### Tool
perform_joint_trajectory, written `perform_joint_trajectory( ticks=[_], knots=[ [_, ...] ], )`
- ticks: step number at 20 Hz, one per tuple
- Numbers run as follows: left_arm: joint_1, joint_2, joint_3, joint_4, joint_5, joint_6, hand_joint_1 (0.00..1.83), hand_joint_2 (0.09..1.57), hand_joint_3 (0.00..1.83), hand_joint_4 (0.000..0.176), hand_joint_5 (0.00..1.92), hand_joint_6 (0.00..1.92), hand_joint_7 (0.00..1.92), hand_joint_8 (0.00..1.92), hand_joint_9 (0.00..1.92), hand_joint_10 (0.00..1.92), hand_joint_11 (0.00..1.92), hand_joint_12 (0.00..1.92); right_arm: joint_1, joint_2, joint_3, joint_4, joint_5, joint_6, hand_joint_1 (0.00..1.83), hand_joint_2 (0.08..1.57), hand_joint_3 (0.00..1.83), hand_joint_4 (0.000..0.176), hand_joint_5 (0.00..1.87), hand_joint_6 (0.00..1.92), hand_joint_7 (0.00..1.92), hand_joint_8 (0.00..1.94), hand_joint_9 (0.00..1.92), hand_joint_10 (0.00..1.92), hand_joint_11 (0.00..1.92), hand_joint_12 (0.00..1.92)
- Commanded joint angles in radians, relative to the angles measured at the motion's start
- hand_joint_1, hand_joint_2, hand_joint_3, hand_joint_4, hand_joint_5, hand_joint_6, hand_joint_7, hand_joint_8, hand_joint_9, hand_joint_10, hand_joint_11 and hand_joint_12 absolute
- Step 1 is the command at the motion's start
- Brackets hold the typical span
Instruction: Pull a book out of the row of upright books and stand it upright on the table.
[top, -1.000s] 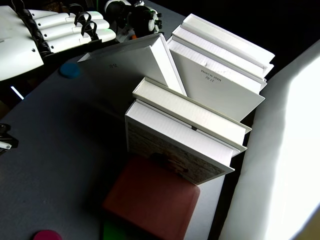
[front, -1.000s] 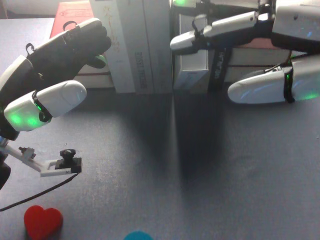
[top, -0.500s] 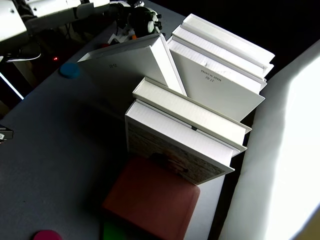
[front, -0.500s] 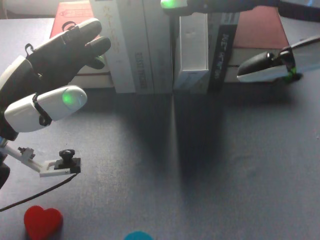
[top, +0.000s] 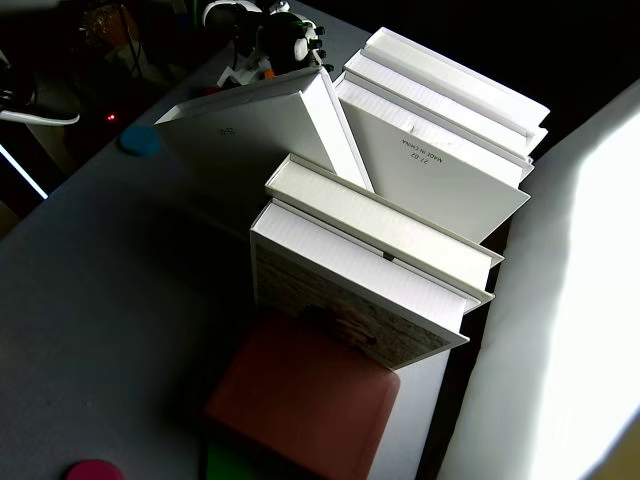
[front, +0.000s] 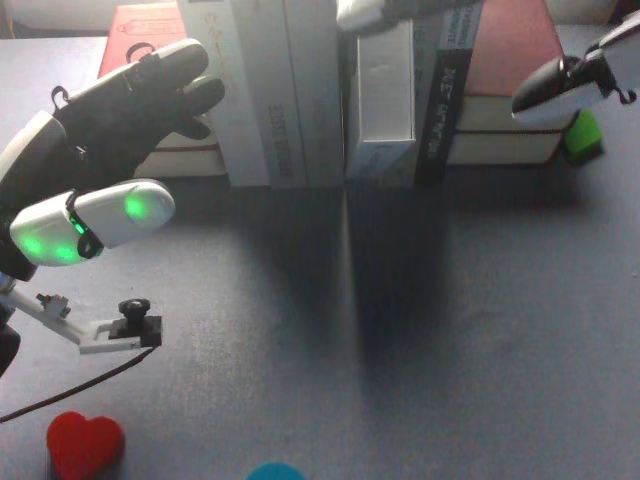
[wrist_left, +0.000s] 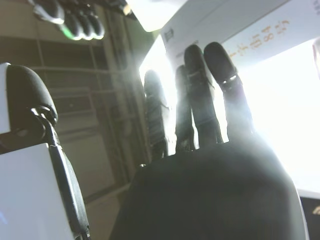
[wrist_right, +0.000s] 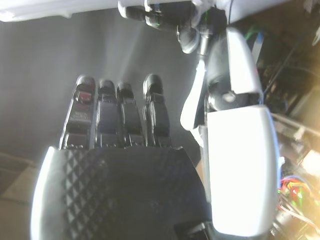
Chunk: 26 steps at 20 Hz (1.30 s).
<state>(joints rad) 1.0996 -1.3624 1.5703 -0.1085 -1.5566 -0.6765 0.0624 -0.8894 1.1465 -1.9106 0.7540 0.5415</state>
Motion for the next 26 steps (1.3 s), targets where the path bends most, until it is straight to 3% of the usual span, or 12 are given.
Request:
perform_joint_trajectory(
  ticks=[1, 2, 3, 4, 5, 6, 7, 11, 17, 19, 23, 26],
  knots=[
    [-0.012, 0.001, 0.005, -0.017, -0.105, -0.010, 0.97, 0.82, 0.00, 0.066, 0.54, 0.01, 0.32, 0.01, 0.45, 0.02, 0.00, 1.46, 0.017, -0.010, 0.007, 0.030, -0.018, 0.018, 0.97, 1.05, 0.00, 0.081, 0.28, 0.02, 0.00, 0.00, 0.00, 0.00, 0.00, 0.00],
    [-0.011, 0.000, 0.005, -0.017, -0.106, -0.010, 0.97, 0.82, 0.00, 0.068, 0.54, 0.01, 0.33, 0.01, 0.45, 0.02, 0.00, 1.48, 0.020, -0.019, 0.015, -0.001, -0.022, 0.035, 1.00, 1.04, 0.00, 0.040, 0.17, 0.00, 0.00, 0.00, 0.00, 0.00, 0.00, 0.00],
    [-0.011, 0.000, 0.005, -0.017, -0.106, -0.010, 0.98, 0.81, 0.00, 0.091, 0.55, 0.01, 0.33, 0.01, 0.44, 0.01, 0.00, 1.43, 0.024, -0.029, 0.023, -0.034, -0.026, 0.053, 0.96, 1.06, 0.00, 0.074, 0.26, 0.01, 0.00, 0.00, 0.00, 0.00, 0.00, 0.00],
    [-0.011, 0.000, 0.005, -0.017, -0.106, -0.010, 0.99, 0.82, 0.00, 0.085, 0.54, 0.01, 0.32, 0.00, 0.43, 0.01, 0.00, 1.42, 0.026, -0.040, 0.031, -0.065, -0.031, 0.068, 0.97, 1.05, 0.00, 0.081, 0.28, 0.02, 0.00, 0.00, 0.00, 0.00, 0.00, 0.00],
    [-0.011, 0.000, 0.005, -0.017, -0.106, -0.010, 1.00, 0.83, 0.00, 0.065, 0.53, 0.00, 0.36, 0.02, 0.44, 0.01, 0.00, 1.42, 0.026, -0.052, 0.040, -0.078, -0.034, 0.074, 1.00, 1.04, 0.00, 0.040, 0.17, 0.00, 0.00, 0.00, 0.00, 0.00, 0.00, 0.00],
    [-0.011, 0.000, 0.005, -0.017, -0.106, -0.010, 1.01, 0.83, 0.00, 0.054, 0.54, 0.01, 0.39, 0.02, 0.46, 0.02, 0.00, 1.45, 0.026, -0.063, 0.048, -0.084, -0.035, 0.076, 0.96, 1.06, 0.00, 0.074, 0.26, 0.01, 0.00, 0.00, 0.00, 0.00, 0.00, 0.00],
    [-0.011, 0.000, 0.004, -0.017, -0.106, -0.010, 1.01, 0.84, 0.00, 0.049, 0.54, 0.00, 0.40, 0.02, 0.46, 0.01, 0.00, 1.44, 0.026, -0.079, 0.058, -0.092, -0.038, 0.078, 0.94, 0.83, 0.00, 0.156, 0.05, 0.00, 0.00, 0.00, 0.00, 0.00, 0.00, 0.00],
    [-0.013, -0.001, 0.006, -0.012, -0.102, -0.010, 1.02, 0.84, 0.00, 0.039, 0.55, 0.01, 0.34, 0.00, 0.45, 0.01, 0.00, 1.42, 0.026, -0.119, 0.080, -0.142, -0.051, 0.080, 1.06, 0.75, 0.00, 0.176, 0.00, 0.00, 0.00, 0.00, 0.00, 0.00, 0.00, 0.00],
    [-0.022, 0.003, 0.006, -0.008, -0.103, -0.010, 1.01, 0.85, 0.00, 0.042, 0.55, 0.00, 0.31, 0.00, 0.46, 0.01, 0.00, 1.44, 0.007, -0.172, 0.121, -0.179, -0.071, 0.083, 0.95, 0.73, 0.00, 0.175, 0.00, 0.00, 0.00, 0.00, 0.00, 0.00, 0.00, 0.00],
    [-0.023, 0.008, 0.007, -0.012, -0.108, -0.010, 0.99, 0.85, 0.01, 0.042, 0.54, 0.00, 0.33, 0.01, 0.45, 0.01, 0.00, 1.43, -0.009, -0.199, 0.143, -0.194, -0.075, 0.087, 1.02, 0.70, 0.00, 0.122, 0.00, 0.00, 0.00, 0.00, 0.00, 0.00, 0.00, 0.00],
    [0.003, 0.063, -0.025, -0.074, -0.162, -0.010, 0.86, 0.92, 0.01, 0.042, 0.53, 0.00, 0.37, 0.01, 0.45, 0.00, 0.01, 1.46, -0.031, -0.222, 0.165, -0.205, -0.084, 0.095, 1.09, 0.71, 0.00, 0.075, 0.08, 0.03, 0.00, 0.00, 0.00, 0.00, 0.02, 0.01],
    [0.020, 0.106, -0.052, -0.097, -0.178, -0.010, 0.91, 0.94, 0.01, 0.042, 0.50, 0.00, 0.36, 0.01, 0.43, 0.01, 0.00, 1.38, -0.046, -0.225, 0.165, -0.217, -0.092, 0.095, 1.09, 0.74, 0.00, 0.084, 0.12, 0.01, 0.00, 0.00, 0.00, 0.00, 0.01, 0.27]
  ],
)
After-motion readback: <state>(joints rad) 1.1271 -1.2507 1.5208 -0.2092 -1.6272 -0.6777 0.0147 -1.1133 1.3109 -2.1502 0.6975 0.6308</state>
